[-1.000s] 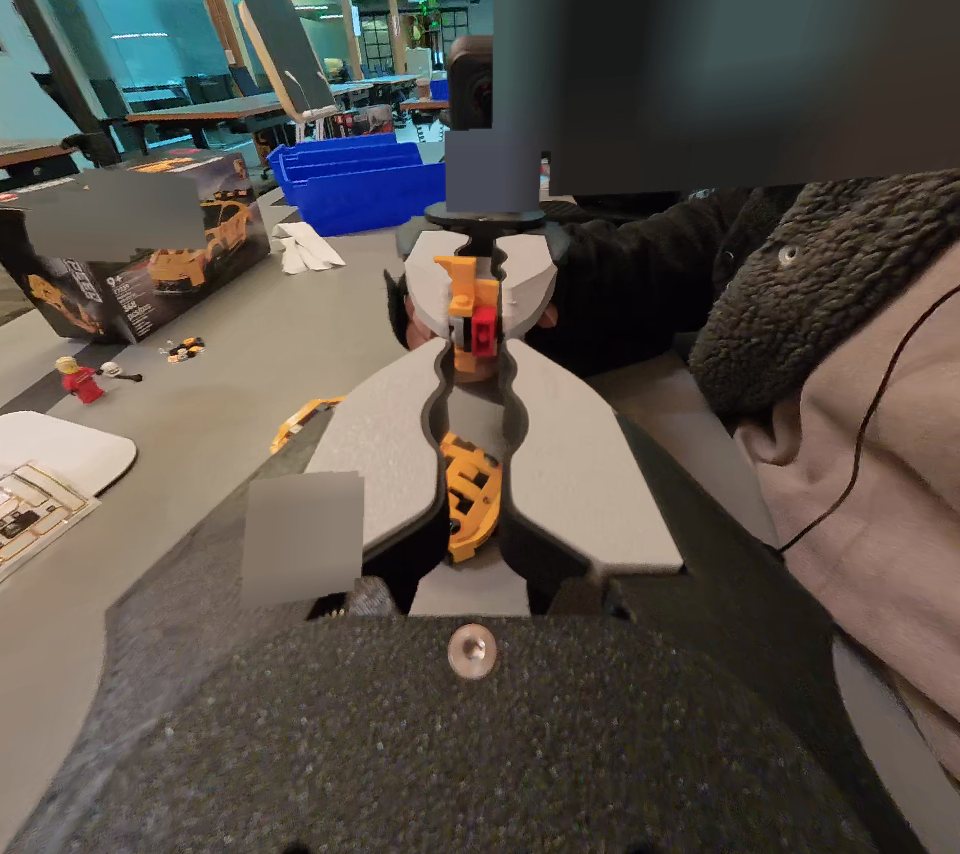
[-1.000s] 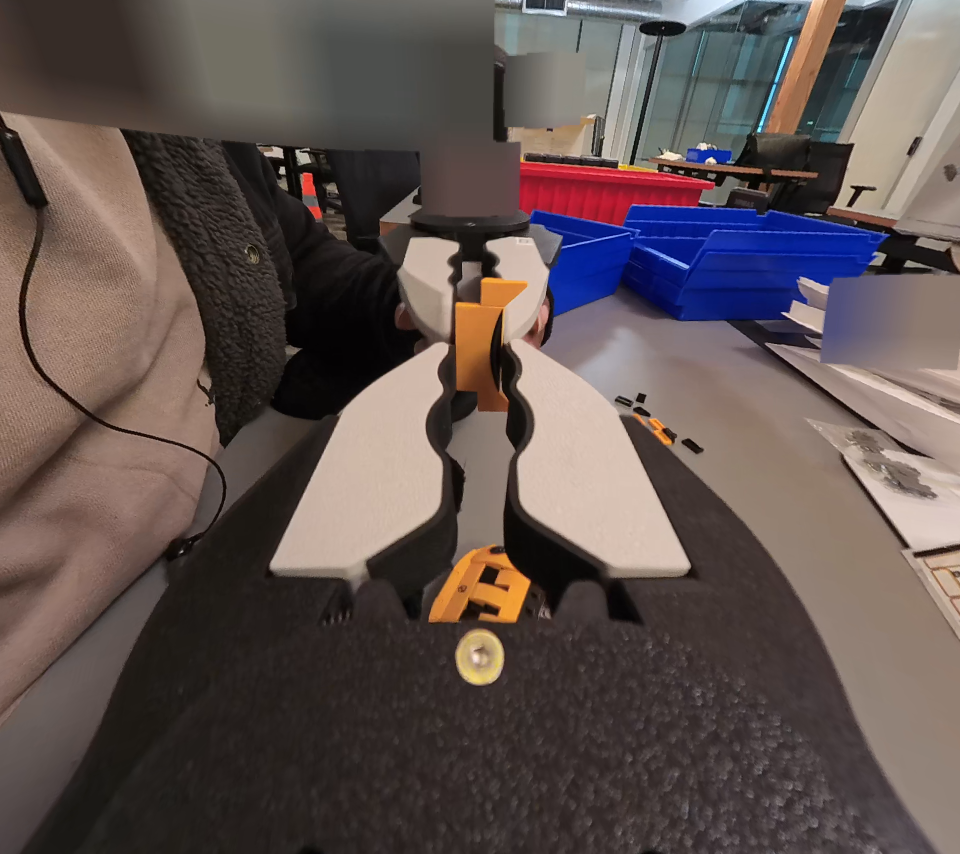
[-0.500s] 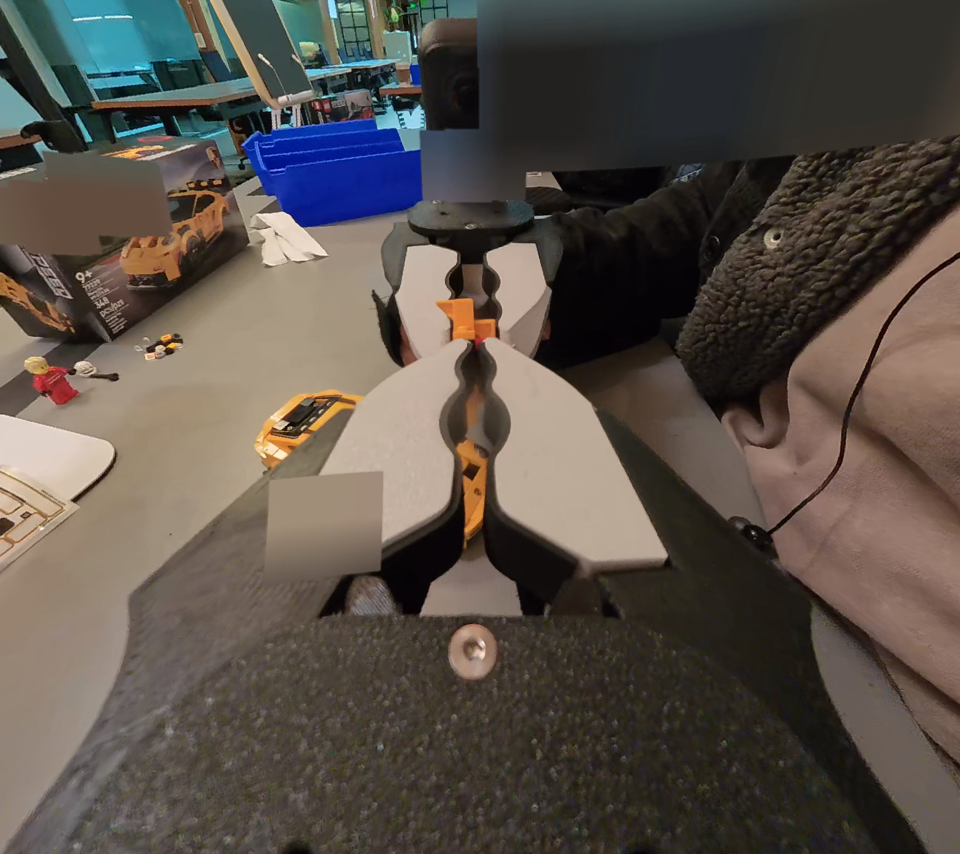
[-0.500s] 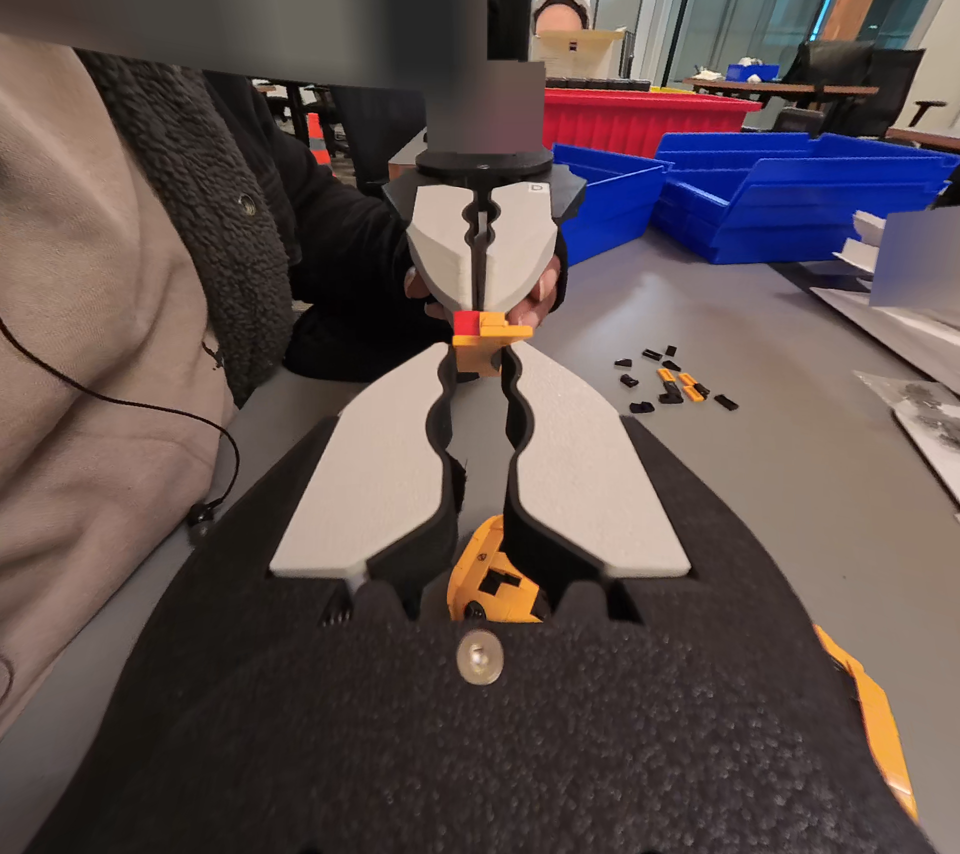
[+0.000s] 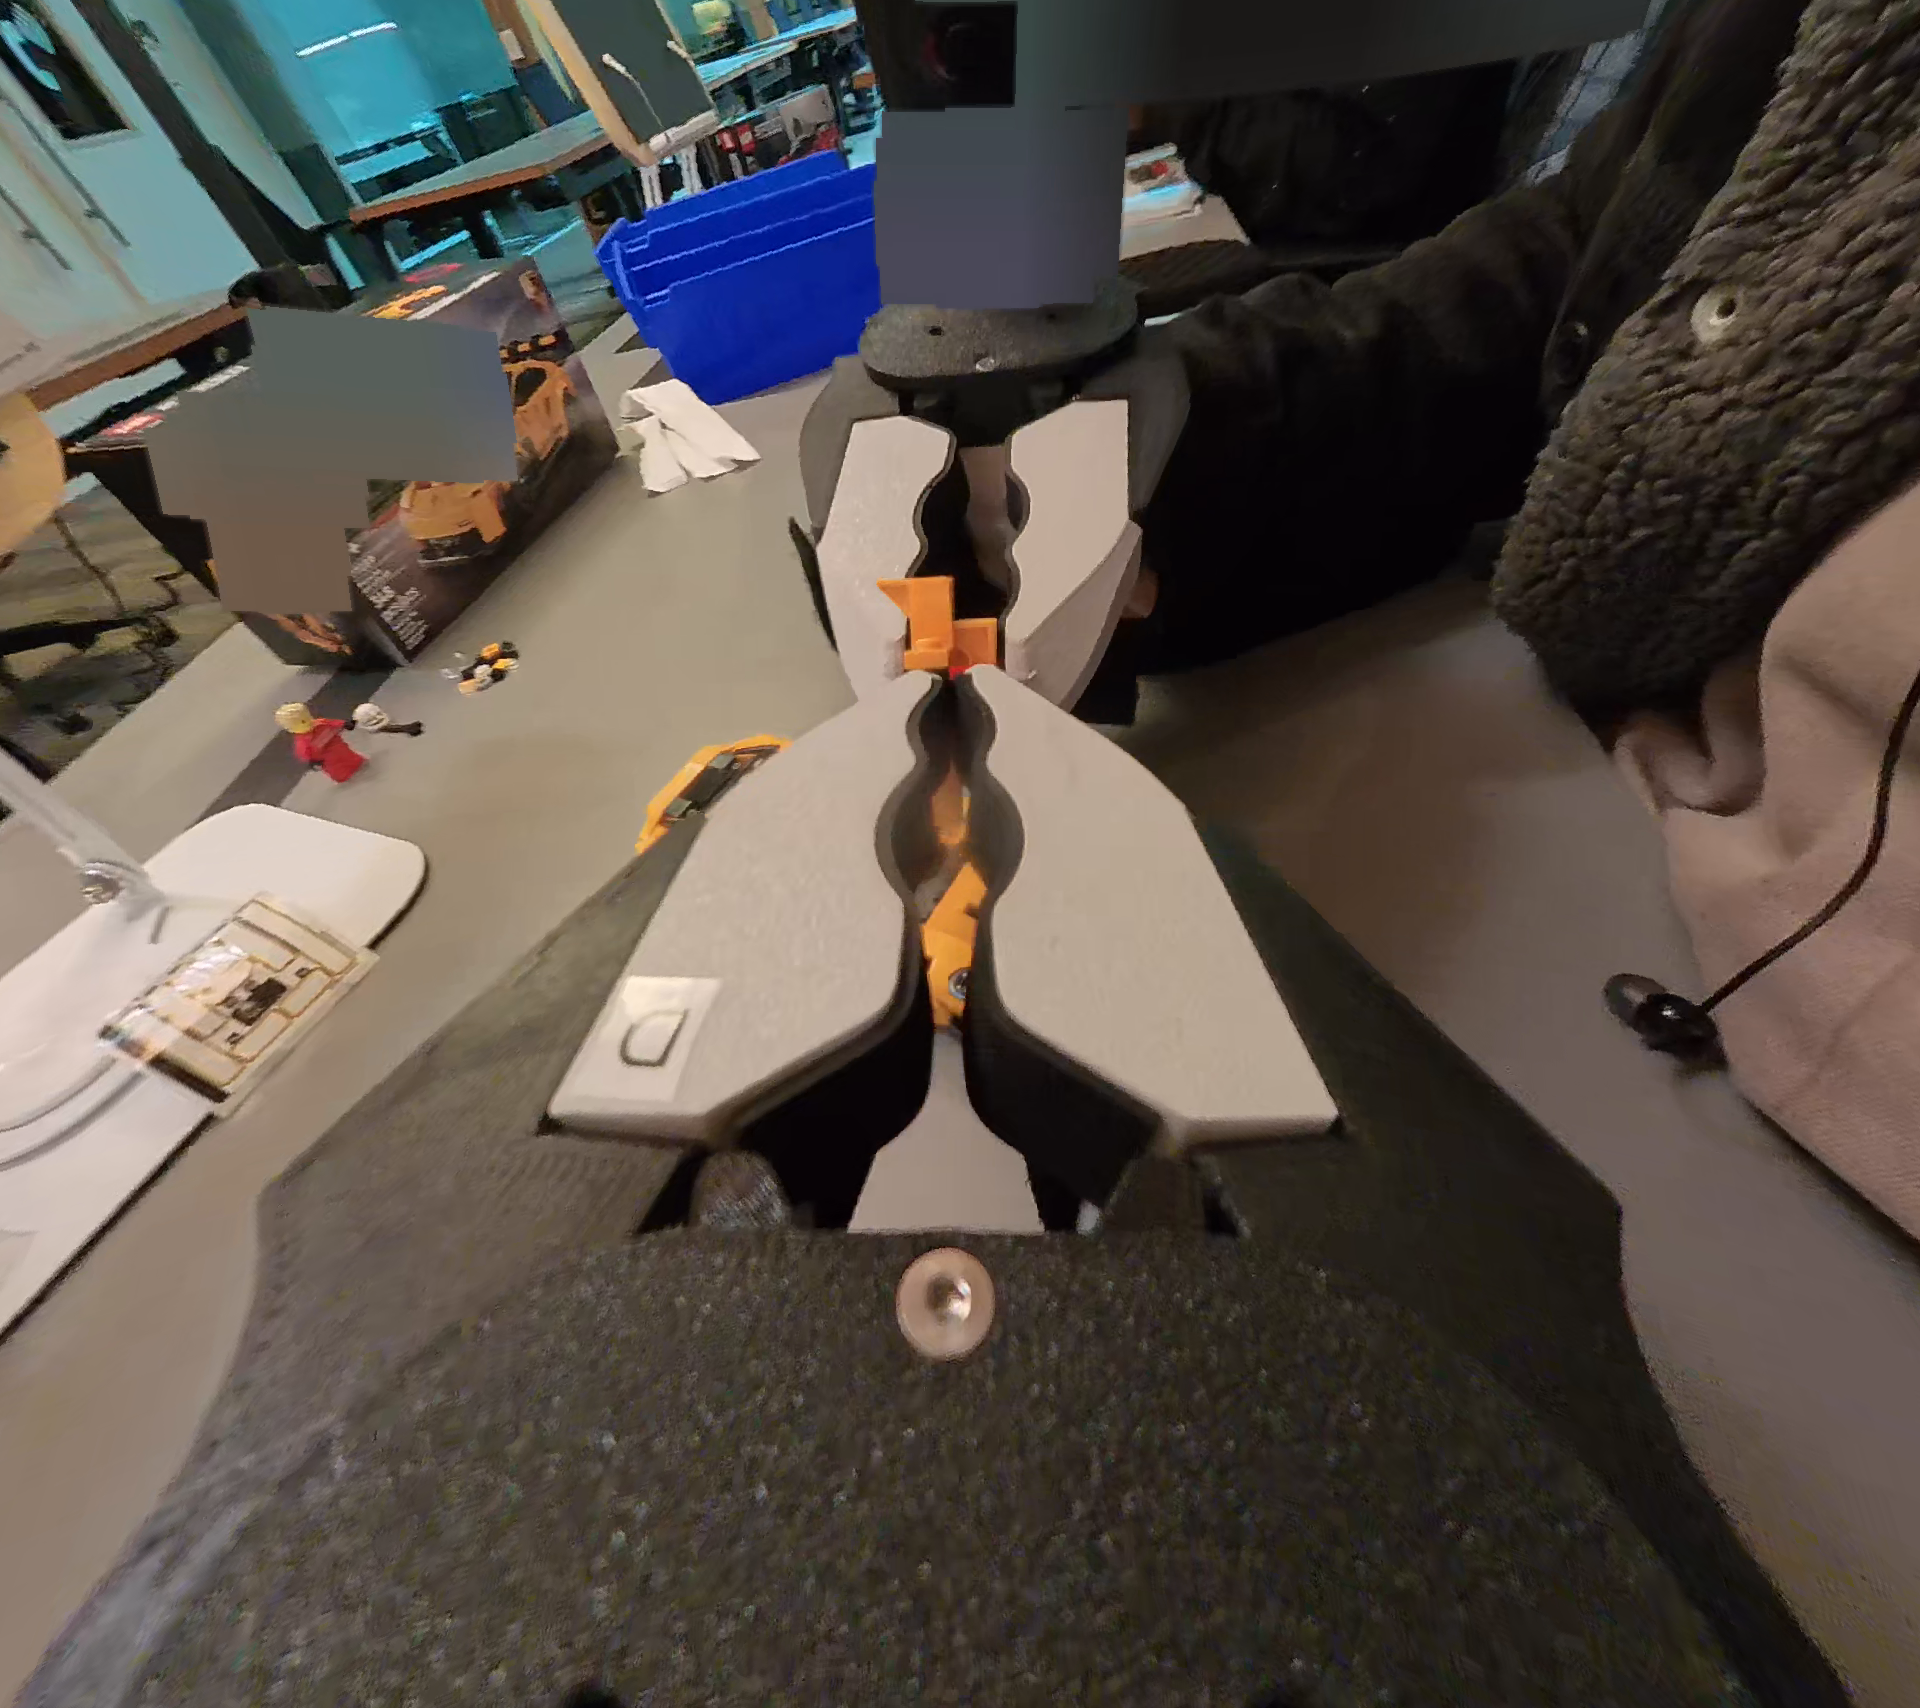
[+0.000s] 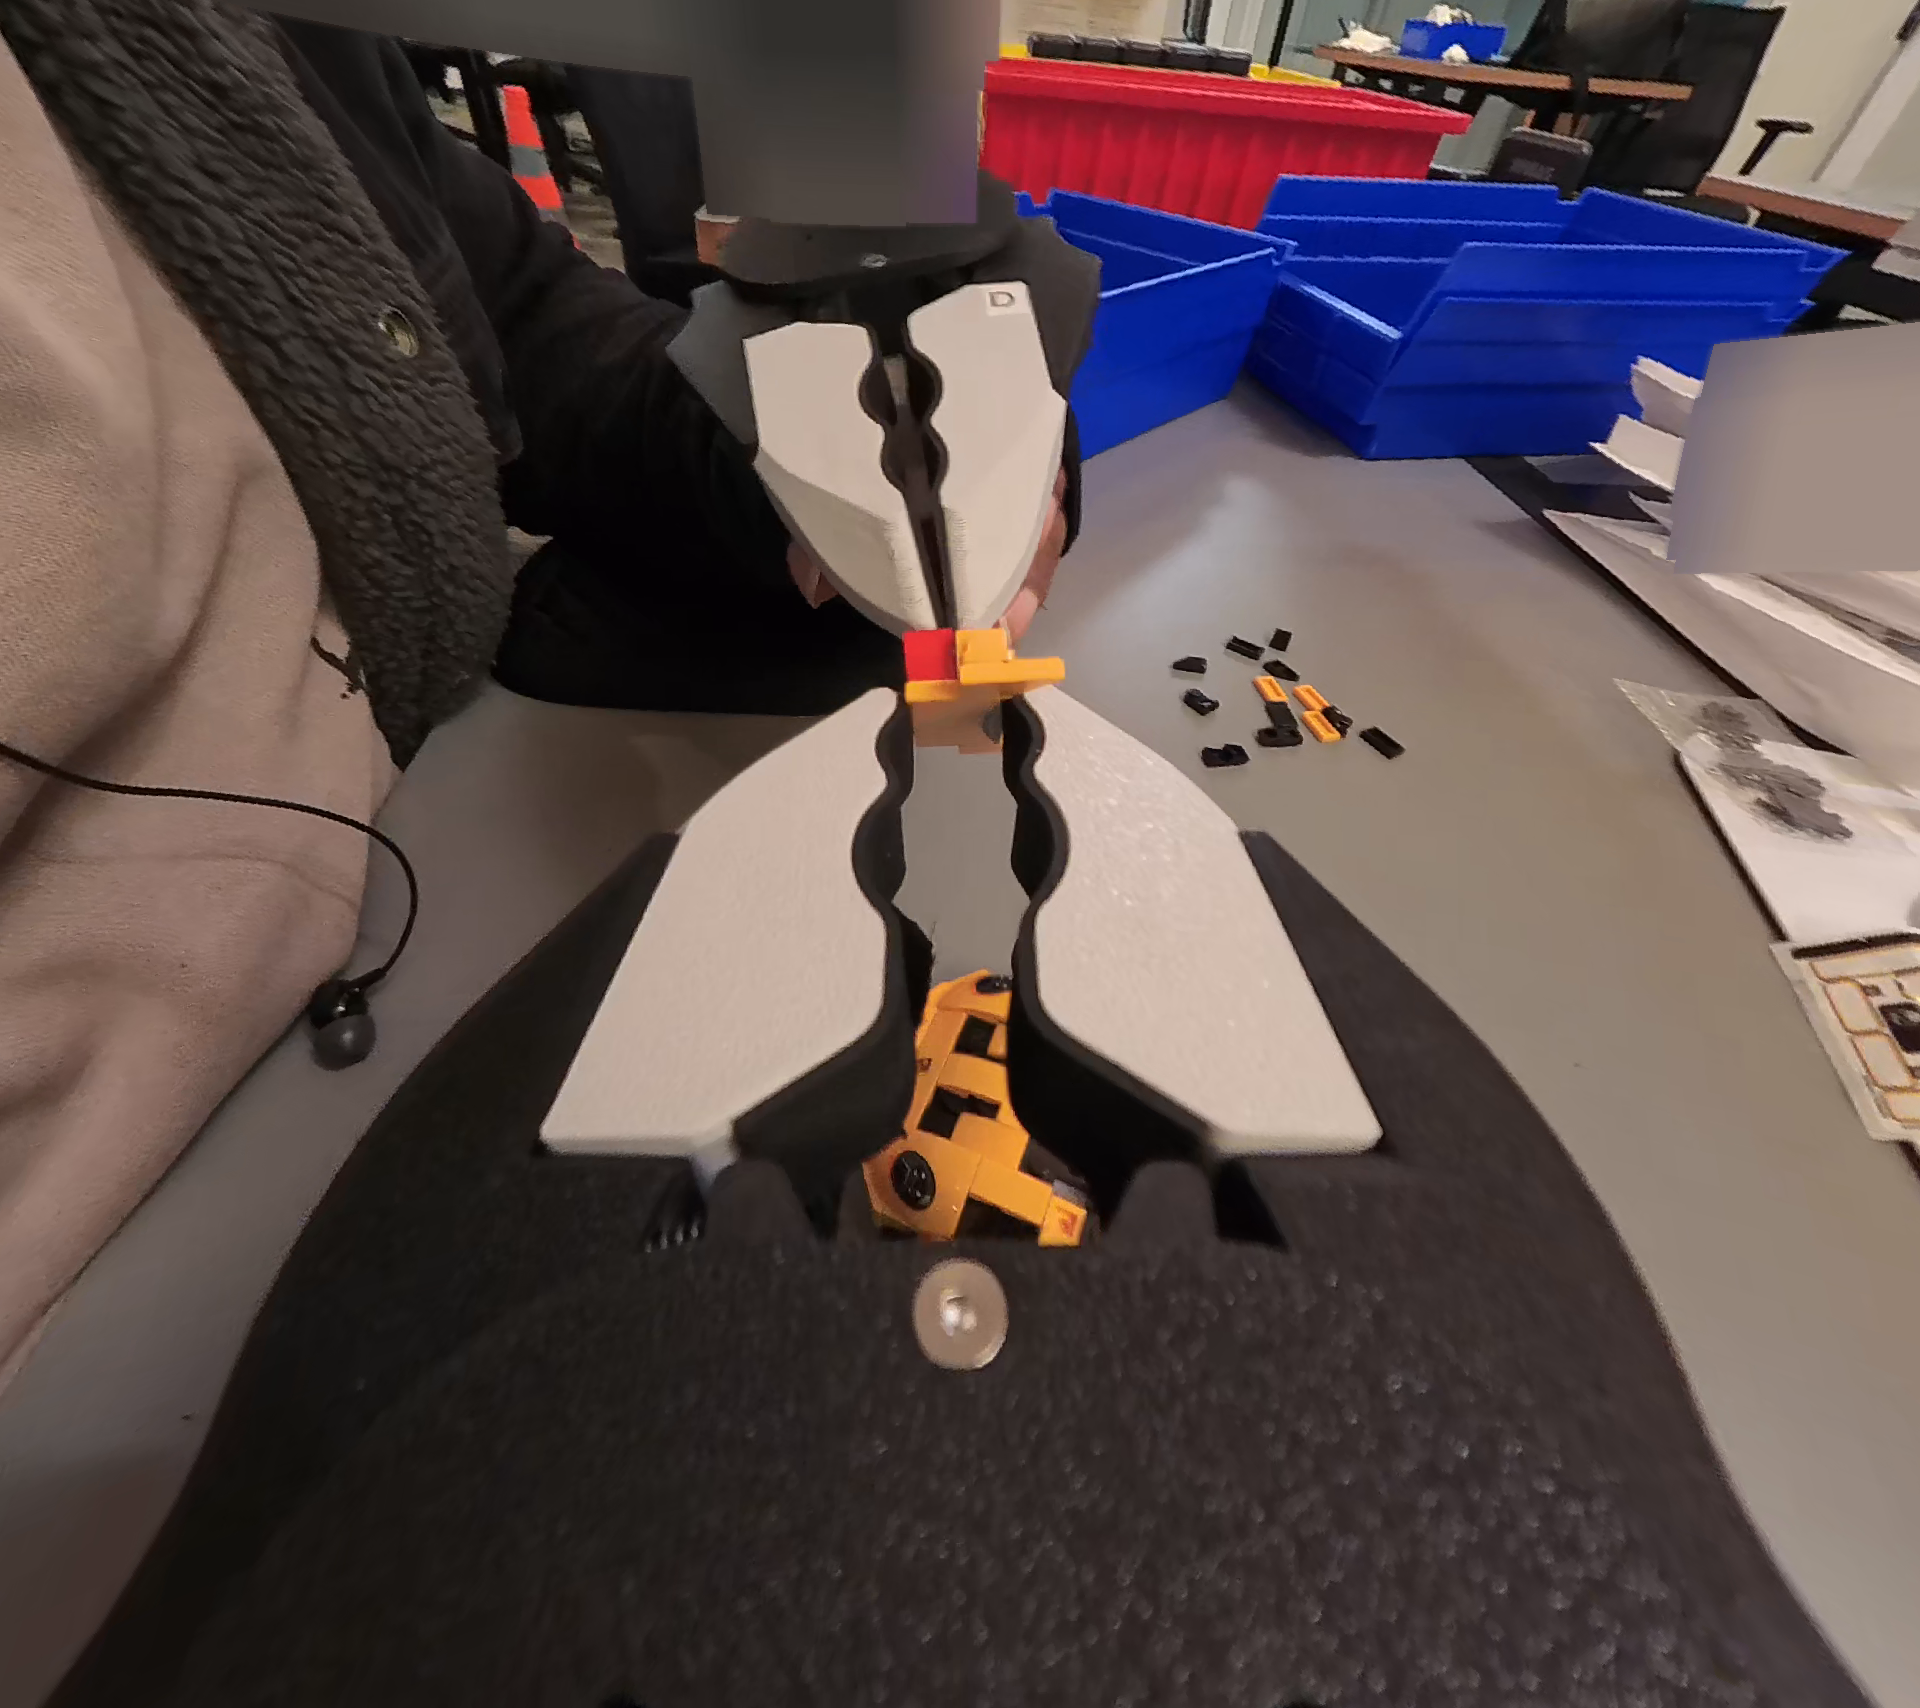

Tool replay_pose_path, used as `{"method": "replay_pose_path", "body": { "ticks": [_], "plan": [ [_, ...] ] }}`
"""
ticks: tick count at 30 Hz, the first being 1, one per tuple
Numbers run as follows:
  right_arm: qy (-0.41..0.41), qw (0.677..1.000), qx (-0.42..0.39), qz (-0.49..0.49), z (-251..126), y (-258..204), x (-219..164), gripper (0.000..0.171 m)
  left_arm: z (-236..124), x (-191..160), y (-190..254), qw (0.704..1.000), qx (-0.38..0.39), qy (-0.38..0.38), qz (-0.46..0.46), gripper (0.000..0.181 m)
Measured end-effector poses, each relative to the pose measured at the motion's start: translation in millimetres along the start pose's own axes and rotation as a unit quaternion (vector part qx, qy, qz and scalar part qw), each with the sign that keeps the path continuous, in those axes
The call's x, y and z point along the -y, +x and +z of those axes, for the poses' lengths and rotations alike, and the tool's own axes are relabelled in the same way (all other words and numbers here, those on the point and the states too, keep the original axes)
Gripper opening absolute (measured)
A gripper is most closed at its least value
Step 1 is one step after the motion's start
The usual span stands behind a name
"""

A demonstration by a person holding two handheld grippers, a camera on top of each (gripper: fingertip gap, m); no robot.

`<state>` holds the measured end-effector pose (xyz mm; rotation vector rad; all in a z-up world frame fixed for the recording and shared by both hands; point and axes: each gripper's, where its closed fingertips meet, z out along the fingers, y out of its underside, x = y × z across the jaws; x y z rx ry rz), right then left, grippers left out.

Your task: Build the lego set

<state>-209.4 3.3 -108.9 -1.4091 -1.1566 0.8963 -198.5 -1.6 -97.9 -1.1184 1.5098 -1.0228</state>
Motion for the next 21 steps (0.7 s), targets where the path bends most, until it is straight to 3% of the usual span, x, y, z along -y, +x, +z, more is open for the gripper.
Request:
{"method": "replay_pose_path", "body": {
  "ticks": [12, 21],
  "plan": [
    [-0.021, 0.999, -0.026, 0.013, 1, 8, -5, 0.017, 4, -6, -5, 0.995, 0.06, -0.028, 0.075, 0.001],
    [-0.006, 0.999, -0.036, 0.026, 2, 13, -3, 0.017, 2, -2, -12, 0.996, 0.074, -0.004, 0.051, 0.0]
  ]
}}
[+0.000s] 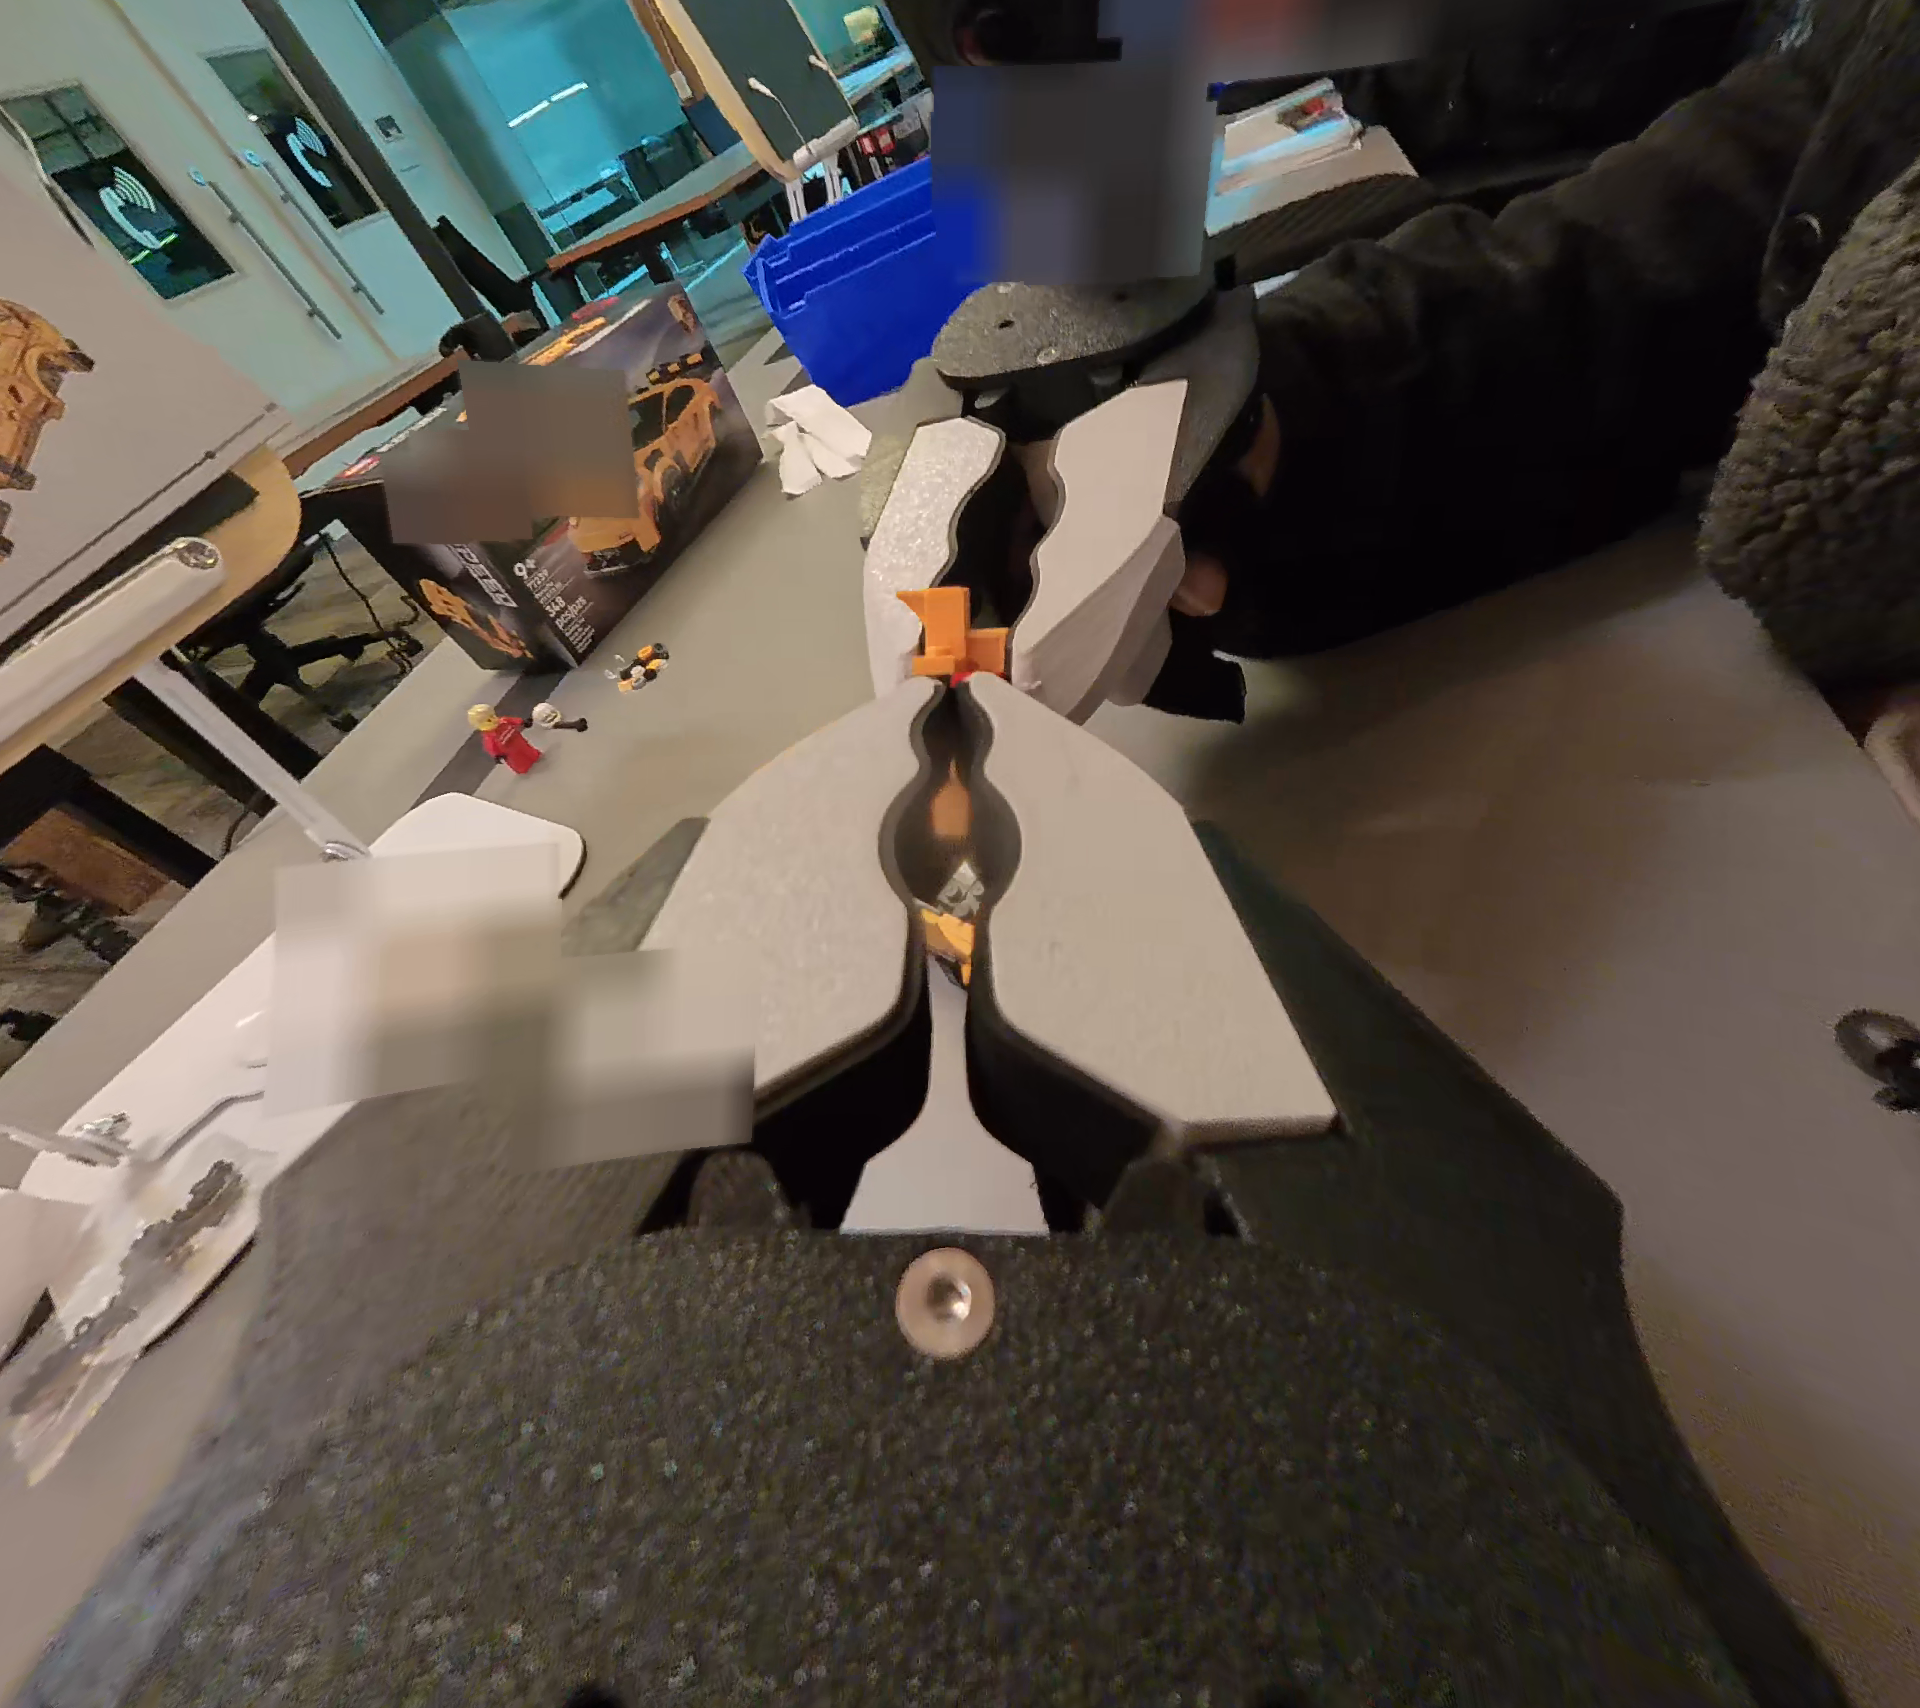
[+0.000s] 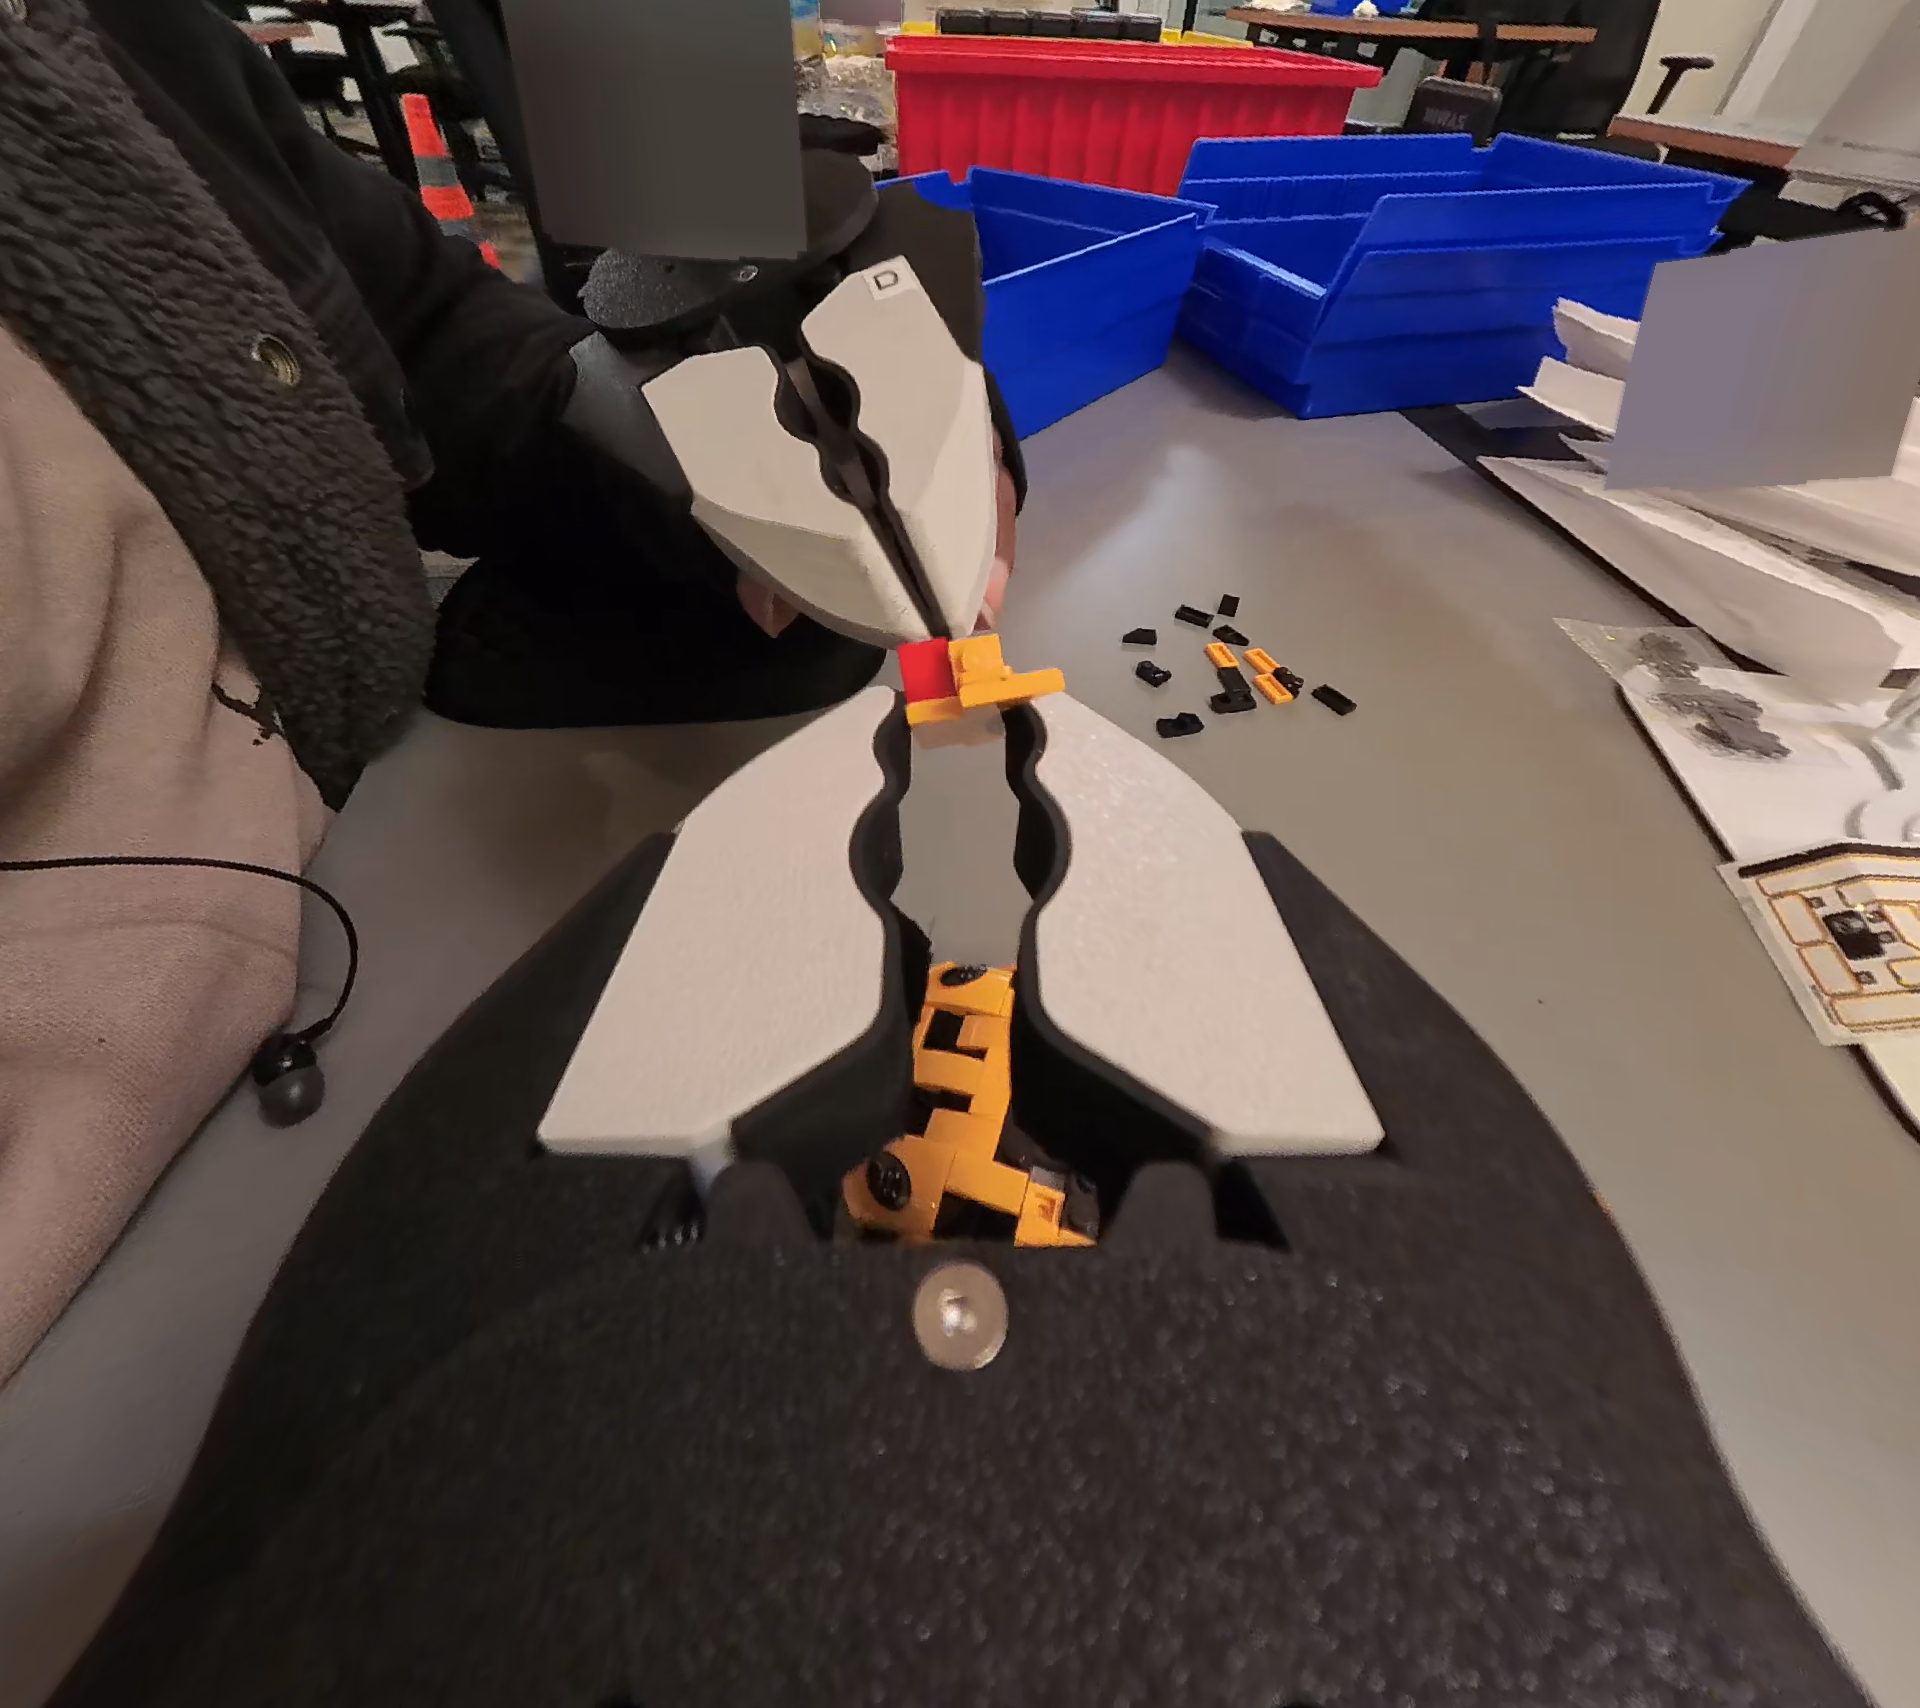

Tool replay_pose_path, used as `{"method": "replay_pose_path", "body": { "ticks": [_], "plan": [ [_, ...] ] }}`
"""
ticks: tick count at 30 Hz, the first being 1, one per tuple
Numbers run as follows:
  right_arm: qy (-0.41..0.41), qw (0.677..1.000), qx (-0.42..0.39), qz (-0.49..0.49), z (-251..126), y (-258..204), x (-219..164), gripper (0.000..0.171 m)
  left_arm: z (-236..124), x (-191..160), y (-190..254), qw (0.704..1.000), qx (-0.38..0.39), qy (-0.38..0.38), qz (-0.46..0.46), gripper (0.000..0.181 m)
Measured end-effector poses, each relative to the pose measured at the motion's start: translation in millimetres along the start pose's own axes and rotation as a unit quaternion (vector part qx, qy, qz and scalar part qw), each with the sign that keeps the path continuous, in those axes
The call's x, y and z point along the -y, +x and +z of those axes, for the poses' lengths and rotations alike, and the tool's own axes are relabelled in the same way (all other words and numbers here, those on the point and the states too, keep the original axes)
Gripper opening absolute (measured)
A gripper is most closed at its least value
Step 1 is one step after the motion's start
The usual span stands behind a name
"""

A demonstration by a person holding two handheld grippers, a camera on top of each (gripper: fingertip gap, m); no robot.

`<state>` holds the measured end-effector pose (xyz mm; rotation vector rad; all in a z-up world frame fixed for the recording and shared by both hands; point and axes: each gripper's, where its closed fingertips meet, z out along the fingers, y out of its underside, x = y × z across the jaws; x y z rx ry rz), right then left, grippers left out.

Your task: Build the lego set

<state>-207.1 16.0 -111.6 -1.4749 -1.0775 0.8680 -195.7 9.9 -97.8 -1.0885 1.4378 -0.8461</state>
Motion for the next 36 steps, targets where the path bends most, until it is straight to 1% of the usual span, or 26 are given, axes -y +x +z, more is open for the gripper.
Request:
{"method": "replay_pose_path", "body": {
  "ticks": [3, 5, 6, 7, 9, 11, 13, 17, 19, 23, 24, 25, 27, 29, 30, 36],
  "plan": [
    [-0.01, 1.0, 0.0, -0.008, 0, 0, -2, 0.017, -5, 7, -5, 0.997, -0.018, 0.036, -0.061, 0.0],
    [-0.009, 1.0, 0.007, -0.014, -2, -2, -3, 0.017, -9, 8, -9, 0.991, -0.05, 0.048, -0.116, 0.001],
    [-0.007, 1.0, 0.012, -0.02, -3, -4, -2, 0.017, -7, 2, -9, 0.986, -0.071, 0.036, -0.148, 0.013],
    [-0.002, 0.999, 0.018, -0.027, -3, -7, -1, 0.017, -6, -7, -6, 0.978, -0.099, 0.019, -0.18, 0.02],
    [-0.004, 0.999, 0.025, -0.044, -3, -11, 0, 0.017, -3, -15, 3, 0.956, -0.159, 0.012, -0.247, 0.031],
    [0.002, 0.998, 0.035, -0.057, -3, -16, 0, 0.017, -3, -14, 11, 0.929, -0.208, 0.022, -0.305, 0.033],
    [0.011, 0.997, 0.044, -0.069, -3, -21, 3, 0.017, -4, -12, 14, 0.913, -0.233, 0.028, -0.334, 0.037],
    [0.022, 0.995, 0.05, -0.088, -3, -26, 6, 0.017, -6, -11, 30, 0.882, -0.293, 0.023, -0.368, 0.037],
    [0.022, 0.993, 0.057, -0.097, -2, -29, 6, 0.016, -7, -11, 38, 0.873, -0.315, 0.016, -0.372, 0.028],
    [0.028, 0.993, 0.052, -0.098, -2, -28, 8, 0.017, -7, -9, 34, 0.864, -0.317, 0.025, -0.391, 0.023],
    [0.028, 0.994, 0.049, -0.097, -2, -27, 8, 0.017, -7, -9, 33, 0.866, -0.312, 0.027, -0.391, 0.023],
    [0.028, 0.994, 0.049, -0.092, -3, -26, 8, 0.018, -7, -9, 29, 0.868, -0.304, 0.033, -0.391, 0.013],
    [0.013, 0.997, 0.025, -0.077, -3, -16, 4, 0.02, -11, -4, 21, 0.866, -0.298, 0.054, -0.398, 0.004],
    [0.028, 0.997, 0.025, -0.073, -5, -16, 8, 0.011, -9, -5, 20, 0.875, -0.283, 0.05, -0.389, 0.005],
    [0.029, 0.996, 0.024, -0.075, -5, -16, 8, 0.009, -8, -5, 18, 0.877, -0.277, 0.053, -0.389, 0.005],
    [0.022, 0.998, 0.017, -0.062, -5, -11, 5, 0.006, -8, -7, 15, 0.876, -0.271, 0.053, -0.396, 0.005]
  ]
}}
